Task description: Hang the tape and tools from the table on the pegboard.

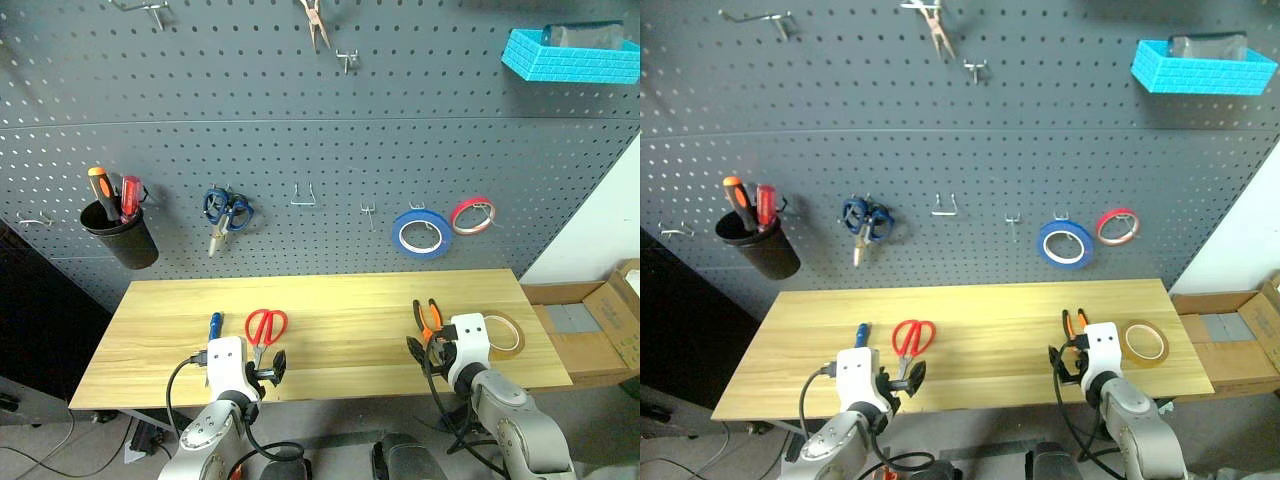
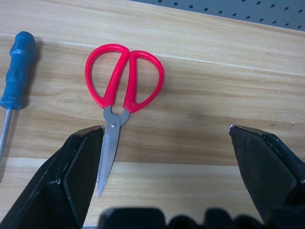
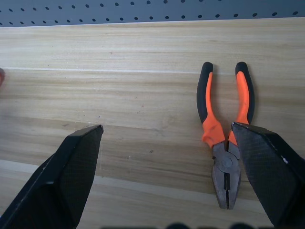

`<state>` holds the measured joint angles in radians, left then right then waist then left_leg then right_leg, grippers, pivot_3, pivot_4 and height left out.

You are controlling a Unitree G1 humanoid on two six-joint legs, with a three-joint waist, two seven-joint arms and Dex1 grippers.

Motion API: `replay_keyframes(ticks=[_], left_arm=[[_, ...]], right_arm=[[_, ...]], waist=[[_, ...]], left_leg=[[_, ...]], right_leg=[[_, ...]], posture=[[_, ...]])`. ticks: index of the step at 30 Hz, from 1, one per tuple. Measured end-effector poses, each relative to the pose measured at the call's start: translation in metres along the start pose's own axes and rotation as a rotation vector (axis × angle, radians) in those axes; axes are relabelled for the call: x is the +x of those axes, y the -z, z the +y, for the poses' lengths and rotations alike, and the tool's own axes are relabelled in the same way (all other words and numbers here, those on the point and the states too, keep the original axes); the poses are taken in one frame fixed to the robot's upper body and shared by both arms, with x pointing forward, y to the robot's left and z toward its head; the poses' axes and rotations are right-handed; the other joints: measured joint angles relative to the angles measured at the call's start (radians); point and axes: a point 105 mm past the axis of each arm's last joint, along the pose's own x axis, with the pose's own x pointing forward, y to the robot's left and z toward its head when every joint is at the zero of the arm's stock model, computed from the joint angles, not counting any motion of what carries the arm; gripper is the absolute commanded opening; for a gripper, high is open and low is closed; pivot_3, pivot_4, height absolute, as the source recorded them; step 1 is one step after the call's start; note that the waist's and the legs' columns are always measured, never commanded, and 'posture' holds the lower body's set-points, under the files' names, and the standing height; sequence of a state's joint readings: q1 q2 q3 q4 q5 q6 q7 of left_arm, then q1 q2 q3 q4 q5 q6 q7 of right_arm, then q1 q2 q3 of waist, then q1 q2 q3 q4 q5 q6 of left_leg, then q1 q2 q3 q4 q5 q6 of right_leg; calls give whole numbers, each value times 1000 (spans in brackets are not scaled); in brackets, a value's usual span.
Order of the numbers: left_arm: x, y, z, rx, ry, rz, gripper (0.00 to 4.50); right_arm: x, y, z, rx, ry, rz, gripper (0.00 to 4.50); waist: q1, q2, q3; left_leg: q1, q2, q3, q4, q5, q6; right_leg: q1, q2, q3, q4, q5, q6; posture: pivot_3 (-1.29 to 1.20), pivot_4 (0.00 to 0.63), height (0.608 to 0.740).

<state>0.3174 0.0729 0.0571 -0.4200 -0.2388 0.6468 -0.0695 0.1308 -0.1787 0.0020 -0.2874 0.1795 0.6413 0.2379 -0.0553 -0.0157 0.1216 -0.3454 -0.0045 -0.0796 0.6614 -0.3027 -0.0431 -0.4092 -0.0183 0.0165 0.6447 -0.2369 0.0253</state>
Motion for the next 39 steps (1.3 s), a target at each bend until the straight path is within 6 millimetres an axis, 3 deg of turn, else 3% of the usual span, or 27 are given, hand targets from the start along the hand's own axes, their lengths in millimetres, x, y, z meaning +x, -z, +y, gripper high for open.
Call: replay_keyframes(ticks=[18,21,23,26,28,32,35,39], left_arm=[[1,-3,1,0,4,-9,4482],[4,-8,-4,55,80,-7,4482],[12,-23,-10,121,160,-33,4482],[19,-57,-40,252,348,-112,4482],[18,-69,-66,356,498,-150,4482],[21,-68,-112,532,767,-145,4482],[22,-69,-160,655,1001,-170,4482],[19,-68,-201,741,1190,-207,4482]], right_arm=[[0,0,0,-5,2,2,4500],[-2,0,-12,-88,36,19,4500],[-1,-5,-26,-140,71,26,4500],[0,-10,-45,-184,99,41,4500],[-1,-9,-55,-204,108,67,4500],[-1,-4,-81,-233,129,130,4500],[3,-10,-104,-264,148,162,4500],[13,-19,-117,-287,140,152,4500]], waist=[[0,-1,10],[2,-1,12],[3,-2,14],[2,-2,17],[-1,-1,18],[-3,0,44],[-6,-1,75],[-21,-4,104]], left_leg=[[-1,0,0,0,0,0],[-1,-1,0,0,0,0],[-1,-1,0,1,0,0],[-1,-1,1,1,0,0],[-1,-1,1,0,0,0],[-1,-2,2,0,0,1],[-2,-2,3,1,0,2],[-4,-1,4,1,-2,6]], right_leg=[[-1,0,0,0,0,0],[-1,0,0,0,0,0],[-1,0,0,0,0,0],[0,0,0,0,0,0],[0,0,1,-1,0,1],[0,0,2,0,2,5],[0,0,2,-1,3,6],[0,0,4,0,2,6]], posture=[[-71,100,740],[-76,105,740],[-82,112,740],[-85,125,740],[-101,153,740],[-139,212,740],[-160,246,740],[-180,293,740]])
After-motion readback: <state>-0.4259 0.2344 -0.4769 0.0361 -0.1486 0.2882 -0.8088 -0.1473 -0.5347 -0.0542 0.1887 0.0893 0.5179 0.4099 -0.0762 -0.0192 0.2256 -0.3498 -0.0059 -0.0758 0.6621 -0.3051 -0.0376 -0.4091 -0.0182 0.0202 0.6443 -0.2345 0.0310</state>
